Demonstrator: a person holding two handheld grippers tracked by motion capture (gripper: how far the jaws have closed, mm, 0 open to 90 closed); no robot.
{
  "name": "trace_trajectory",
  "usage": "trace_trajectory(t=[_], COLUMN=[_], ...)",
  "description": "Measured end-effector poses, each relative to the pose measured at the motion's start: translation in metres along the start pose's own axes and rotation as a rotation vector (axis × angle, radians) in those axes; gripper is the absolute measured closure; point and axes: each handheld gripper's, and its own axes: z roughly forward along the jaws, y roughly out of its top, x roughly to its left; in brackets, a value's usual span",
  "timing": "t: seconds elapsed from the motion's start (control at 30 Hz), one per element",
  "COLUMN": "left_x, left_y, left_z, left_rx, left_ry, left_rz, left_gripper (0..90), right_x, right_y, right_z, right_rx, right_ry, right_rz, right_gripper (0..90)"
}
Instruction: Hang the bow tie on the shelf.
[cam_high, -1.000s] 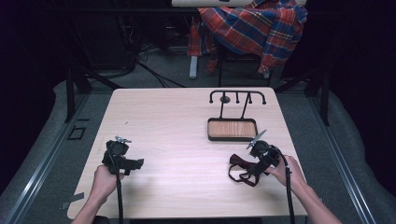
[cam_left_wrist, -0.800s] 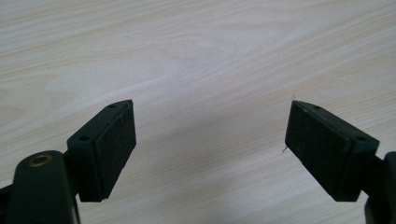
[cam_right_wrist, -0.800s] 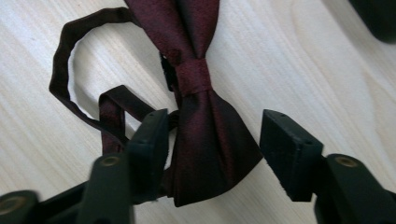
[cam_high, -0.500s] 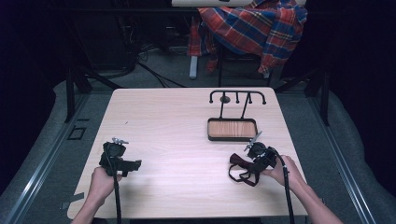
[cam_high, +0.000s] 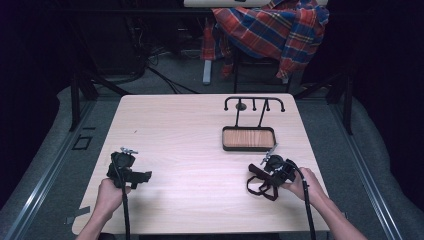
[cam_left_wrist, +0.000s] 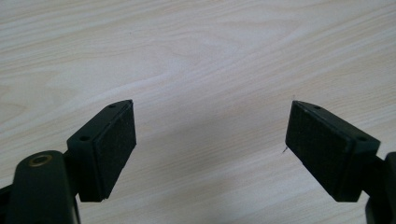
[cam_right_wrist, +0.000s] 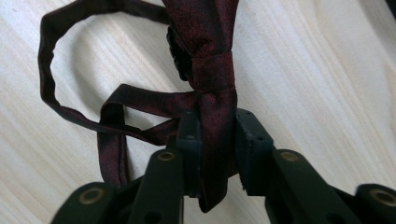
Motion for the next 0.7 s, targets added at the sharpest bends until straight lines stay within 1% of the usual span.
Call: trace_trajectory(t=[0.03,0.07,0.1,0.13,0.17,0.2,0.27,0.3,0.33,0.4,0.43,0.47,0.5,0.57,0.67,0.7], left_x=[0.0,0.0,0.0,0.0,-0.001,-0.001,-0.001,-0.003,-0.003,-0.005,-0.006,-0.007,-0.008,-0.007,-0.006,-0.005], left_y=[0.0,0.0,0.0,0.0,0.001,0.001,0.002,0.004,0.005,0.007,0.008,0.008,0.008,0.008,0.008,0.007], left_z=[0.0,0.0,0.0,0.0,0.0,0.0,0.001,0.001,0.002,0.003,0.004,0.005,0.005,0.004,0.004,0.004], left_rx=[-0.001,-0.003,-0.001,-0.001,-0.002,-0.002,-0.002,-0.003,-0.005,-0.004,0.002,0.006,0.005,0.001,-0.002,-0.002], left_ry=[0.0,0.0,0.001,0.001,-0.001,-0.003,-0.002,-0.004,-0.005,-0.006,-0.009,-0.011,-0.013,-0.012,-0.013,-0.011], left_rz=[-0.001,-0.001,0.003,0.003,0.002,-0.001,0.001,0.005,0.014,0.017,0.025,0.028,0.032,0.031,0.024,0.02], left_gripper=[16.2,16.3,16.3,16.3,16.3,16.3,16.4,16.4,16.3,16.2,16.2,16.4,16.3,16.3,16.4,16.3], right_x=[0.0,-0.002,-0.003,-0.003,-0.006,-0.006,-0.007,-0.008,-0.007,-0.008,-0.008,-0.01,-0.011,-0.012,-0.014,-0.014], right_y=[-0.001,-0.002,-0.002,-0.002,-0.003,-0.003,-0.004,-0.007,-0.009,-0.01,-0.012,-0.013,-0.015,-0.016,-0.016,-0.017], right_z=[0.0,-0.002,-0.003,-0.003,-0.006,-0.007,-0.009,-0.012,-0.012,-0.015,-0.015,-0.019,-0.023,-0.027,-0.032,-0.034], right_rx=[-0.009,-0.021,-0.02,-0.02,-0.04,-0.047,-0.056,-0.071,-0.099,-0.091,-0.103,-0.104,-0.127,-0.154,-0.168,-0.189], right_ry=[0.015,0.014,0.006,0.006,0.01,0.019,0.015,0.02,0.02,0.028,0.029,0.021,0.024,0.024,0.011,0.014], right_rz=[0.012,0.027,0.025,0.025,0.046,0.053,0.061,0.077,0.1,0.093,0.103,0.101,0.116,0.124,0.129,0.136], right_gripper=[75.8,76.4,76.6,76.6,76.8,76.9,77.0,77.1,77.2,77.2,77.3,77.4,77.5,77.6,77.7,77.8])
